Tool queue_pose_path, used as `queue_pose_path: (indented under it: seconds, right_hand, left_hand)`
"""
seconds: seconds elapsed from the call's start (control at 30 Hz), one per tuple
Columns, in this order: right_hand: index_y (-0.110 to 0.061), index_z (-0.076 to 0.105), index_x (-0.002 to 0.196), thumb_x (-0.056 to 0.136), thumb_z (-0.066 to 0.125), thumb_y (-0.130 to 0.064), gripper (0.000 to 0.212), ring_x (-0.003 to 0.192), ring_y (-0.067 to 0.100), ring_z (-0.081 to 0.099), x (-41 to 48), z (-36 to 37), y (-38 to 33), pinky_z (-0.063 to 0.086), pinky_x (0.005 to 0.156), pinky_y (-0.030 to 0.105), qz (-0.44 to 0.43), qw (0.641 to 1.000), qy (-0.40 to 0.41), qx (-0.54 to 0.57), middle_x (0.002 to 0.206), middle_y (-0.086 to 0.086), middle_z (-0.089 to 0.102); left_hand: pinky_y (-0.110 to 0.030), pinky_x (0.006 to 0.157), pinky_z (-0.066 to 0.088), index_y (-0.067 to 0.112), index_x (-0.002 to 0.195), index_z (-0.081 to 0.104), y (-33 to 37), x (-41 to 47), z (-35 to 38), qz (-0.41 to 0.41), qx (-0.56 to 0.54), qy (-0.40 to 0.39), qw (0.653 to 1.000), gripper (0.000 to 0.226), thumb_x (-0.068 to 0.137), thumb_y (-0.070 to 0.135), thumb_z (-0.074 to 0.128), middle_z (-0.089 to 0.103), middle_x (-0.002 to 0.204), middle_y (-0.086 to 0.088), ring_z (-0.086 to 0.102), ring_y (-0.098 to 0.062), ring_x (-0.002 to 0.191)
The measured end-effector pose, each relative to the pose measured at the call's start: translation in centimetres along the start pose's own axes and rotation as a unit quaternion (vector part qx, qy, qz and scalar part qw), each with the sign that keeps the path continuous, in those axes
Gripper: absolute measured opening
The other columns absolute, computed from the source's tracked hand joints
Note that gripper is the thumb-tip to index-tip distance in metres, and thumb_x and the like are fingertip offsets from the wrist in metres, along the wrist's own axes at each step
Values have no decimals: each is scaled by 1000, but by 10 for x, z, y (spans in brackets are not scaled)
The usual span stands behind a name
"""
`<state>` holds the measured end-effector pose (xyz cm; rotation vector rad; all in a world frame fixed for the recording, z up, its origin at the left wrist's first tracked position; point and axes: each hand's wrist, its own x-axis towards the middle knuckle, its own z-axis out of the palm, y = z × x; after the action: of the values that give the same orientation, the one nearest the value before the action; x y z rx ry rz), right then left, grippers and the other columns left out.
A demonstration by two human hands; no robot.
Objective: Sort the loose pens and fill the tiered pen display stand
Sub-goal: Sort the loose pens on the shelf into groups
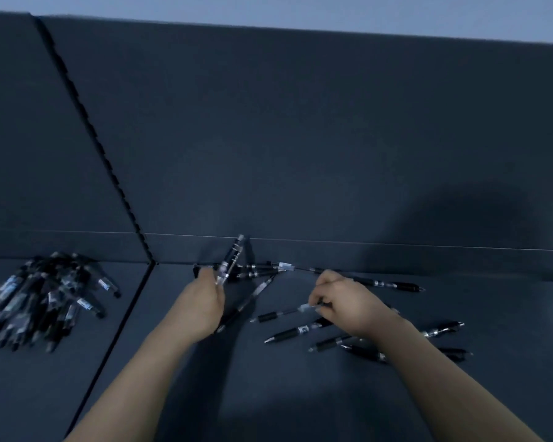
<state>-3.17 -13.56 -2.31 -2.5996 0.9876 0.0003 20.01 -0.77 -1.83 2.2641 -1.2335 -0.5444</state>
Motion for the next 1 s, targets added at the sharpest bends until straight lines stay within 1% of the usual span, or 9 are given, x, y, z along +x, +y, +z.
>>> queue_pose_path:
  seconds: [0.1, 0.23, 0.33, 0.43, 0.53, 0.6, 0.73, 0.9, 1.0]
  right_hand:
    - [-22, 68, 100, 94, 52, -14, 19, 90, 12, 58, 4, 0, -2, 48, 87, 31, 16, 999, 32, 30, 107, -10, 55]
    - [-17, 70, 106, 94, 52, -11, 22, 95, 14, 59, 17, 3, -15, 48, 84, 29, -14, 996, 80, 35, 106, -7, 60]
    - [-14, 70, 110, 94, 52, -11, 24, 104, 20, 61, 36, 9, -33, 48, 89, 34, -30, 994, 97, 46, 114, 0, 64]
    - [-13, 67, 119, 96, 50, -10, 29, 113, 20, 57, 57, 13, -53, 45, 97, 34, -57, 993, 88, 45, 125, -1, 62]
    - [-17, 64, 122, 97, 47, -11, 31, 114, 23, 55, 76, 20, -70, 46, 95, 36, -73, 996, 54, 22, 125, 0, 60]
    - [-19, 63, 124, 97, 48, -14, 31, 115, 24, 50, 86, 25, -77, 44, 97, 36, -75, 996, 44, -20, 124, 1, 57]
    - [-16, 64, 117, 97, 51, -18, 24, 114, 22, 46, 94, 26, -79, 40, 97, 30, -68, 995, 24, -71, 119, 3, 54]
    - [-13, 57, 109, 97, 48, -15, 15, 105, 25, 53, 89, 21, -78, 42, 87, 31, -44, 997, 53, -19, 112, 4, 58]
    - [-11, 52, 120, 94, 42, -1, 30, 107, 27, 50, 92, 24, -82, 41, 93, 33, -38, 996, 67, -41, 116, 8, 54]
  left_hand:
    - [-33, 61, 37, 4, 92, 43, -12, 6, -8, -76, 1, 71, 995, 18, 94, 21, 48, 53, 79, -8, 48, -25, 68]
    - [-28, 59, 42, 7, 85, 54, -25, 10, -6, -132, 24, 85, 987, 31, 84, 33, 69, 56, 73, -2, 51, -19, 65]
    - [-27, 55, 40, 5, 84, 50, -34, 8, -5, -126, -13, 98, 987, 30, 83, 24, 72, 53, 70, -1, 46, -13, 58]
    - [-32, 61, 43, 3, 96, 39, -41, 1, -9, -137, -74, 136, 978, 45, 79, 21, 76, 55, 83, -8, 52, -25, 71]
    - [-31, 62, 42, 1, 99, 41, -48, -6, -17, -195, -32, 115, 974, 55, 75, 34, 79, 52, 84, -8, 54, -28, 75]
    - [-28, 53, 40, 2, 92, 52, -51, -7, -23, -220, 27, 81, 972, 52, 75, 44, 76, 54, 74, -5, 52, -22, 65]
    - [-26, 51, 41, 9, 66, 52, -61, -3, -25, -176, 25, 68, 982, 34, 80, 32, 73, 56, 63, -1, 51, -17, 58]
    - [-16, 51, 32, 16, 77, 51, -64, -9, -30, -115, -93, 97, 984, 33, 71, 21, 83, 56, 73, 7, 51, -8, 66]
    - [-22, 52, 39, 15, 73, 57, -71, -9, -36, -138, -79, 87, 983, 36, 64, 34, 86, 63, 71, 3, 61, -15, 71]
